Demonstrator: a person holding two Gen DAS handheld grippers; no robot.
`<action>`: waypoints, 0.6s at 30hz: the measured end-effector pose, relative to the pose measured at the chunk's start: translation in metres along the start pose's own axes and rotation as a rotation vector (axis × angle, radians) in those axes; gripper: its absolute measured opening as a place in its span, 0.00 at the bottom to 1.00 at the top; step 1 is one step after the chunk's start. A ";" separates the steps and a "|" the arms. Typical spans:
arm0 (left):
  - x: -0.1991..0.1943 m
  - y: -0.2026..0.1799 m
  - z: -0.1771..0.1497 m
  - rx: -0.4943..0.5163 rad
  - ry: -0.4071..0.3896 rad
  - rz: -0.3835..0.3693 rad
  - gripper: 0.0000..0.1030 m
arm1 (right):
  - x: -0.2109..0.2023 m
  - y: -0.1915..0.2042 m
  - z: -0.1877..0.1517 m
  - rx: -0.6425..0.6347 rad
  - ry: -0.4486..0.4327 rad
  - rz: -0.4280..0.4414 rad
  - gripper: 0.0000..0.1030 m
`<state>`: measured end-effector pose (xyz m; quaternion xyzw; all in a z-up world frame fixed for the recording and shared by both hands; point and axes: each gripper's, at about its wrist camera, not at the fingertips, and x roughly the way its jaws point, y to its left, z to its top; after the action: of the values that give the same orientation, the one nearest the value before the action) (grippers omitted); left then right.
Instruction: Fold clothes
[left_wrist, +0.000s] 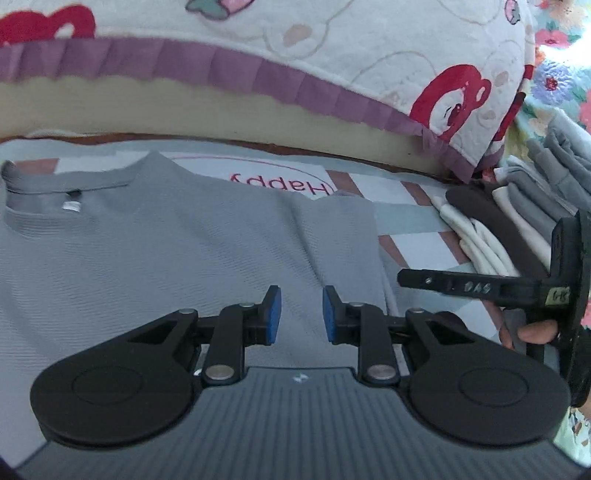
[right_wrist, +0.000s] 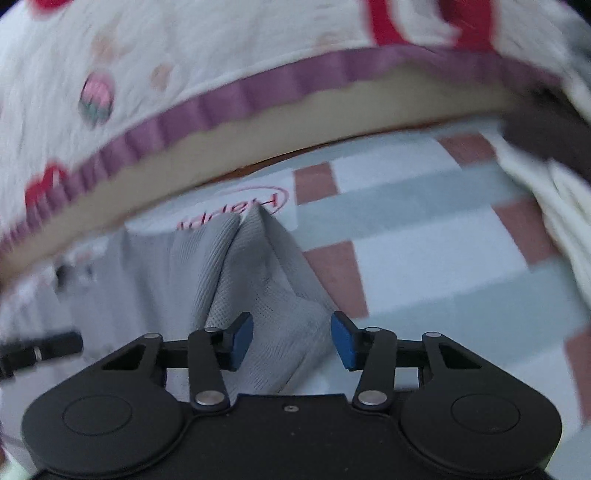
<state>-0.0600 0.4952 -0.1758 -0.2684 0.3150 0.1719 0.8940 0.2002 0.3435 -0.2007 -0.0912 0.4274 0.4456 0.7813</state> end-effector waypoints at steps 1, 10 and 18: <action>0.007 0.000 0.000 -0.004 0.001 -0.001 0.23 | 0.006 0.003 0.001 -0.041 0.012 -0.036 0.51; 0.027 0.007 -0.006 -0.039 0.039 -0.041 0.23 | -0.037 0.002 -0.013 -0.135 -0.159 -0.148 0.08; 0.038 0.009 -0.017 -0.037 0.112 -0.042 0.23 | -0.030 -0.019 -0.050 -0.050 -0.023 -0.299 0.09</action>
<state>-0.0442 0.4981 -0.2150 -0.3008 0.3556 0.1439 0.8731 0.1784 0.2872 -0.2134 -0.1680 0.3889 0.3356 0.8414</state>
